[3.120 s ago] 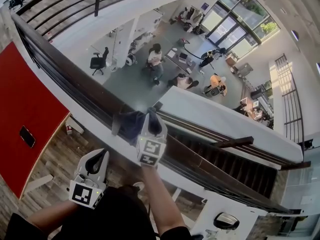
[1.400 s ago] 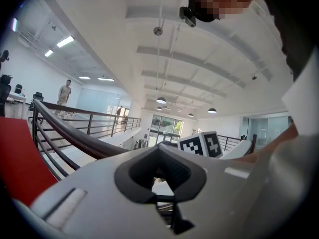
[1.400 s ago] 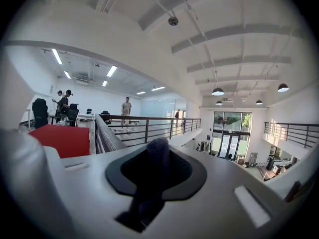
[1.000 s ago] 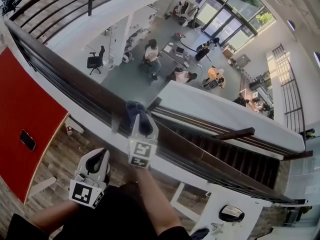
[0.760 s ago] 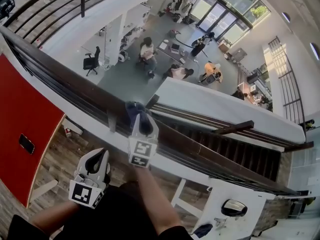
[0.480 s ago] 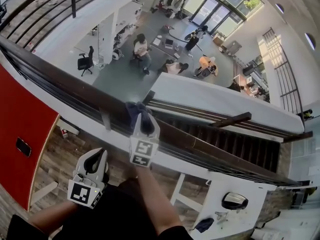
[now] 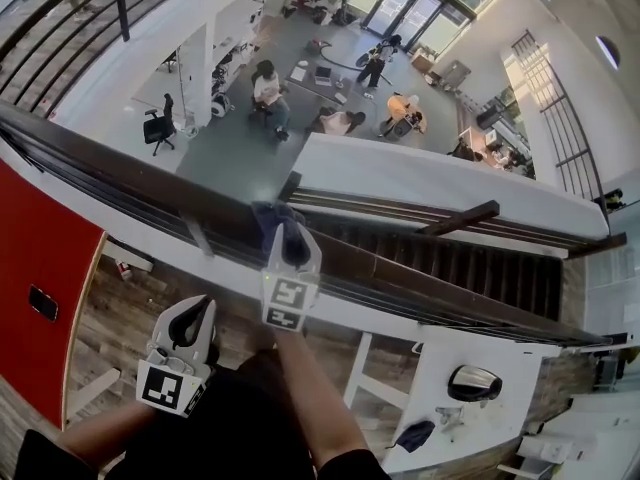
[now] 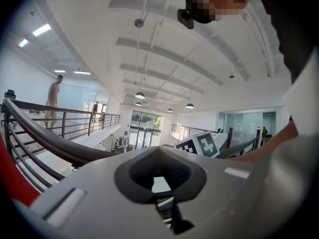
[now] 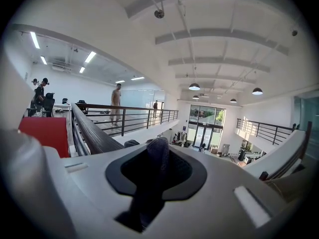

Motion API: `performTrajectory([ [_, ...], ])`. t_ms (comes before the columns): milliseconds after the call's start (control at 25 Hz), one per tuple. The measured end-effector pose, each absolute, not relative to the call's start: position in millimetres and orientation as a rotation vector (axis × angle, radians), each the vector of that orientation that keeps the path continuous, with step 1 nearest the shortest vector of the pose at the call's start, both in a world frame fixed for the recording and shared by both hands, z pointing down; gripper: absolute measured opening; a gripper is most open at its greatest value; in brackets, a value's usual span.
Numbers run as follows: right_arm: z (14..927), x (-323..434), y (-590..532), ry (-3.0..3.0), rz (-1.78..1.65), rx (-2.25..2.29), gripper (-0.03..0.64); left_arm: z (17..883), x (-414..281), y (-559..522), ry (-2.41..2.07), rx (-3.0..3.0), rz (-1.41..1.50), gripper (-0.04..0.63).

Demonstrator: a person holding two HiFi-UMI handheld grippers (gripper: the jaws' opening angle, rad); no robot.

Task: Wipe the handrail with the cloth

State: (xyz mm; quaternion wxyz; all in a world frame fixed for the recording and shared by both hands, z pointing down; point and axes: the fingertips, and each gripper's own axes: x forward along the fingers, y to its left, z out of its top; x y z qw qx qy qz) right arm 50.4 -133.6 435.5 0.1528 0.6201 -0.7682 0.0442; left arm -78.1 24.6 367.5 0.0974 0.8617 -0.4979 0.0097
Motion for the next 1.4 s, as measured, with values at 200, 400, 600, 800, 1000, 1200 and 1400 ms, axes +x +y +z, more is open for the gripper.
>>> performTrajectory([
  [200, 431, 70, -128, -2.197, 0.147, 1.811, 0.069, 363, -66, 24, -1.462, 2.555, 0.041, -0.002],
  [400, 430, 75, -126, -2.192, 0.144, 1.827, 0.071, 360, -65, 19, -1.459, 2.563, 0.050, -0.002],
  [600, 435, 86, -121, -2.186, 0.156, 1.838, 0.071, 365, -59, 18, -1.444, 2.571, 0.072, -0.002],
  [800, 432, 104, -116, -2.143, 0.155, 1.846, 0.071, 361, -45, 20, -1.414, 2.594, 0.073, -0.002],
  [1000, 434, 131, -110, -2.099, 0.153, 1.875, 0.071, 364, -36, 17, -1.393, 2.599, 0.086, -0.002],
  [1200, 432, 154, -105, -2.070, 0.153, 1.900, 0.071, 362, -24, 16, -1.371, 2.603, 0.097, -0.002],
  [1400, 435, 169, -102, -2.060, 0.163, 1.913, 0.071, 365, -10, 18, -1.346, 2.612, 0.085, -0.002],
])
